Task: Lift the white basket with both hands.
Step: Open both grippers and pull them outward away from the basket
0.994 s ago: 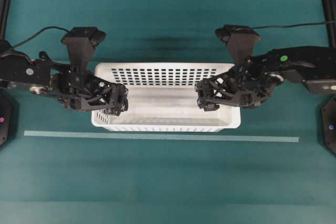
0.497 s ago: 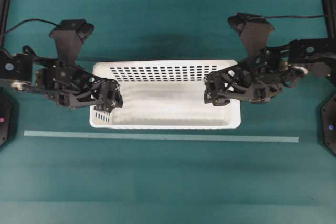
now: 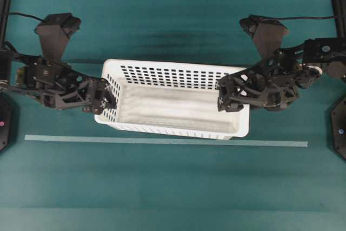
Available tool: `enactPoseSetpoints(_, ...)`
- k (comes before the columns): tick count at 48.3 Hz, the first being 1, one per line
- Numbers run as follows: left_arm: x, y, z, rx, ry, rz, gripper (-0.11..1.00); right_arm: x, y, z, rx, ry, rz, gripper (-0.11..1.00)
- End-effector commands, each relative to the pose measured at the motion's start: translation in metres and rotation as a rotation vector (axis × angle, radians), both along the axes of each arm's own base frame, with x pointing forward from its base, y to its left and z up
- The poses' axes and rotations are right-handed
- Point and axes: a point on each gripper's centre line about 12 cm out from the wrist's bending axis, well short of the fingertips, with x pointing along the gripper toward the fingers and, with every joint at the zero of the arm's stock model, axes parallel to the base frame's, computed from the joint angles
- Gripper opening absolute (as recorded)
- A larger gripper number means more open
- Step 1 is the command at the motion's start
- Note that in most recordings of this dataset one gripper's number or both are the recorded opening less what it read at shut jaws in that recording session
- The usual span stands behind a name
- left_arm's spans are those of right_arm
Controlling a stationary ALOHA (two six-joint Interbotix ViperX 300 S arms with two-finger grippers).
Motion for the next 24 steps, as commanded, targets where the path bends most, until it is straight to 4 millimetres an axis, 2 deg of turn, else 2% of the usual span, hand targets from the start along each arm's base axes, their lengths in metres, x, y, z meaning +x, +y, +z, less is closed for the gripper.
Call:
enactPoseSetpoints(1,0.002,0.000,0.012,0.003,-0.034,-0.001,0.94,-0.003,-0.004,-0.001,0.020,0.043,-0.009,0.91)
enactPoseSetpoints(14,-0.003,-0.002,0.024,0.003,-0.075,-0.002,0.94,-0.012,-0.004,-0.004,0.032,0.121,0.010,0.91)
enactPoseSetpoints(24,-0.016,-0.004,0.052,0.017,-0.179,-0.016,0.94,-0.008,-0.002,0.013,0.015,0.064,0.029,0.91)
